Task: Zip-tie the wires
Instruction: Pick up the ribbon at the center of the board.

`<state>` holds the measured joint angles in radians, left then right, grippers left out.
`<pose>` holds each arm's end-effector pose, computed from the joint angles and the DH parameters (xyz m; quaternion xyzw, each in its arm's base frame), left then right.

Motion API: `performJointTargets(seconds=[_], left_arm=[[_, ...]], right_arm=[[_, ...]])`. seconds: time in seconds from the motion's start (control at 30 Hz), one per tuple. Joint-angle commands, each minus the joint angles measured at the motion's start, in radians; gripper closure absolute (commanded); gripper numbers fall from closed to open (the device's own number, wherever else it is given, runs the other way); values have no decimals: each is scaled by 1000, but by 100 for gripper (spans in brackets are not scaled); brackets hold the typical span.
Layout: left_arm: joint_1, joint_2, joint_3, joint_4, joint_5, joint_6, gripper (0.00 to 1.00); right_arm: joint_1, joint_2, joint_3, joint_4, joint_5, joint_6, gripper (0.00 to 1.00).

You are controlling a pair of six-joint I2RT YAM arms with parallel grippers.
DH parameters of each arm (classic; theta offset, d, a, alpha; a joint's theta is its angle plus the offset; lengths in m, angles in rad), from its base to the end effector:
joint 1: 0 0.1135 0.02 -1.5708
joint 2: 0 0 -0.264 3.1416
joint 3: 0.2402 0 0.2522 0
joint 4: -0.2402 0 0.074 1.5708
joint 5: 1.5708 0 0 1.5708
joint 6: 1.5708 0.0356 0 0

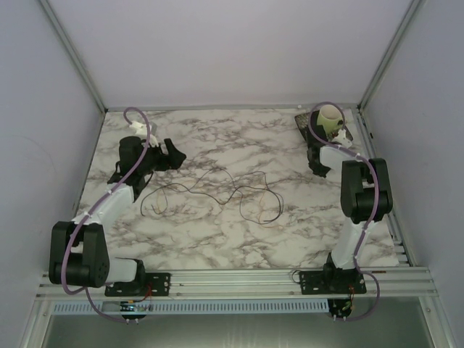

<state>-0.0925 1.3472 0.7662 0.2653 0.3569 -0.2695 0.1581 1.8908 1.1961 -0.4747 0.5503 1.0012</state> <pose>0.2988 -0.0402 0.2533 0.0334 0.8027 -0.2454 0.5425 0.3687 0.0399 0.1573 0.4353 0.8383 -0.1177 0.3063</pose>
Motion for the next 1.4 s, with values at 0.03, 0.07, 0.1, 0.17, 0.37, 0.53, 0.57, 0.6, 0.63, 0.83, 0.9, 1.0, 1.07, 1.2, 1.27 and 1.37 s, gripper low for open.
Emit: performJointTargets(seconds=[0.03,0.07,0.1,0.17,0.37,0.53,0.57,0.6,0.63,0.83,0.9,1.0,1.07,1.2,1.27,1.37], left_arm=[[-21,-47,47,102,86,25,20],[-36,-49,56,103,103,39,18],[-54,-49,70,98,117,59,16],[-103,-46,98,84,133,106,11],[-245,-11,159,117,141,212,7],[-360,45,101,404,201,285,2],[-374,72,95,464,214,291,1],[-389,100,101,513,226,295,0],[-403,135,113,551,239,300,0],[-526,376,164,786,199,408,0],[-563,477,206,872,184,409,1],[-604,612,290,951,146,425,5],[-627,689,343,963,110,462,8],[-657,785,462,914,93,528,8],[-669,822,511,878,100,562,12],[-681,875,581,839,118,587,18]], right_arm=[[28,-71,37,-33,62,9,100],[31,-86,34,-34,70,15,100],[33,-103,29,-36,77,20,100],[39,-135,22,-40,89,29,100],[66,-230,8,-73,127,43,100],[80,-304,-8,-97,98,44,100],[82,-319,-11,-105,94,41,100],[86,-332,-12,-114,90,39,100],[89,-347,-12,-122,84,36,100],[97,-441,-39,-156,16,28,100],[99,-462,-54,-163,-3,32,100],[105,-484,-84,-169,-15,43,100],[105,-494,-102,-171,-26,46,100],[106,-510,-113,-172,-43,52,100],[108,-513,-112,-172,-54,53,100],[112,-520,-111,-173,-63,53,100]])
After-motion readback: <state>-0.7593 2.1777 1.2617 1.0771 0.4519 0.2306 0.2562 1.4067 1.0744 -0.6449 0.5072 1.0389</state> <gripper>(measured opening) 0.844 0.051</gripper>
